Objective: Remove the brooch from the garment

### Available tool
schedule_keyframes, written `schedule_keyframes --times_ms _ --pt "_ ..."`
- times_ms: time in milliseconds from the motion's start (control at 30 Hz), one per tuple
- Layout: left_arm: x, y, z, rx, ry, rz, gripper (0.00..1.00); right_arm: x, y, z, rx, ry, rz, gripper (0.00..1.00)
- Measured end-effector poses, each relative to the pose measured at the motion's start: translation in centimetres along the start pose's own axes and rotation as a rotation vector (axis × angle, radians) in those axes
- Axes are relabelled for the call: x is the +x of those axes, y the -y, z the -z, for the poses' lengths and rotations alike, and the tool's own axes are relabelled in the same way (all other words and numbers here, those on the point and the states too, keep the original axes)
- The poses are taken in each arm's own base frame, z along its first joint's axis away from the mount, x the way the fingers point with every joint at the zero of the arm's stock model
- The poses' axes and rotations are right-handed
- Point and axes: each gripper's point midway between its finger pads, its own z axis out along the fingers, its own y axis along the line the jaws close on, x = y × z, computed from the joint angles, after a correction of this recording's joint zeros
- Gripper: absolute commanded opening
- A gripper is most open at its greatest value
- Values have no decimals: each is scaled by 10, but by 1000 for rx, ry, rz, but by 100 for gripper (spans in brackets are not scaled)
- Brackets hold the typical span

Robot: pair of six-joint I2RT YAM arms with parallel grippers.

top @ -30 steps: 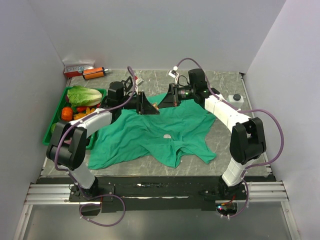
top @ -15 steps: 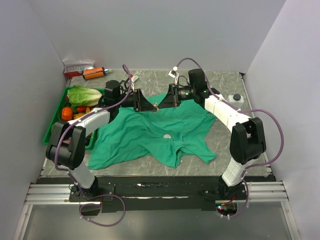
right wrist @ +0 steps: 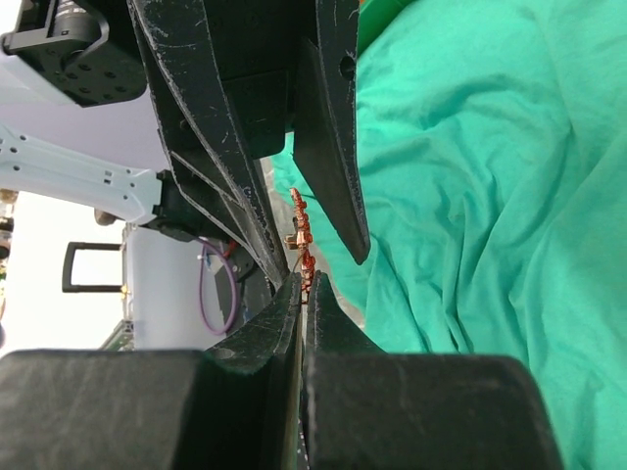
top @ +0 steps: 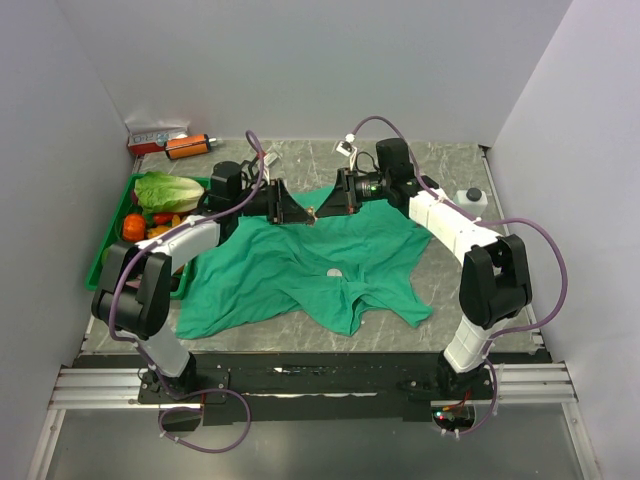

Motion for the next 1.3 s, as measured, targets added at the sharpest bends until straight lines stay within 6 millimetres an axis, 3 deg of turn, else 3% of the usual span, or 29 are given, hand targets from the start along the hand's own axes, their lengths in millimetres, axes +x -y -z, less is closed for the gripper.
schedule_keyframes --times_ms 433,500,567,700,1300 --pt "1 -2 0 -14 -9 -11 51 0 1 0 7 1 1 0" --pt "0 -4 0 -22 -7 -14 54 0 2 0 9 1 1 0" --pt "-2 -6 0 -42 -5 -19 63 -1 3 0 16 4 1 0" --pt "-9 -7 -2 -94 10 -49 63 -1 4 0 23 7 -7 0" --pt "-12 -7 -1 -156 18 -101 52 1 8 -2 55 4 -26 0"
